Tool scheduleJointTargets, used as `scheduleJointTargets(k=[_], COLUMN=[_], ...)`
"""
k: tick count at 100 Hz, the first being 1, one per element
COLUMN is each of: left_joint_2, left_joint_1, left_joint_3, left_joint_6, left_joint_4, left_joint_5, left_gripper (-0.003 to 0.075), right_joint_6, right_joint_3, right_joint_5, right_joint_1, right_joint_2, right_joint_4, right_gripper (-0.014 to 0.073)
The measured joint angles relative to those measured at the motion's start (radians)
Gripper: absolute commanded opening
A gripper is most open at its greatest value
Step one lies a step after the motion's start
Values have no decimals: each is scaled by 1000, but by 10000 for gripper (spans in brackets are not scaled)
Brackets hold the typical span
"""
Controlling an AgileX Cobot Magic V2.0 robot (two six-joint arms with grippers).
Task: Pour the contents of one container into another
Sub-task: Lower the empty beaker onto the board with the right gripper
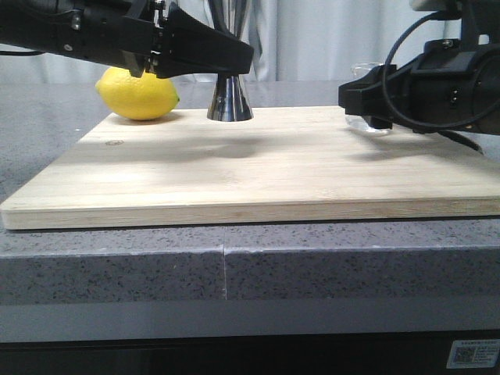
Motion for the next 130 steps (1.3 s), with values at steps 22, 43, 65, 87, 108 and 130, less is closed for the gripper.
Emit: scheduleJointTargets(k=[22,43,65,87,108,130], left_joint_2=[0,0,0,0,0,0], left_joint_1=[0,0,0,0,0,0], left_joint_3=[0,0,0,0,0,0], left_joint_6=[0,0,0,0,0,0], left_joint_4=[0,0,0,0,0,0], left_joint_5=[0,0,0,0,0,0], left_gripper=[-19,-19,-19,-19,-19,-19], right_joint_6=[-13,-15,-21,-32,-39,-41], right_joint_3=[-41,-48,-48,-50,-52,-52], right_joint_5=[-5,-6,0,14,22,26], right_joint_1=[-5,-24,-26,-26,-26,-26], right_joint_2=[35,43,43,43,43,43], right_joint_4=[0,2,5,5,5,5], right_gripper=[216,216,216,216,216,216])
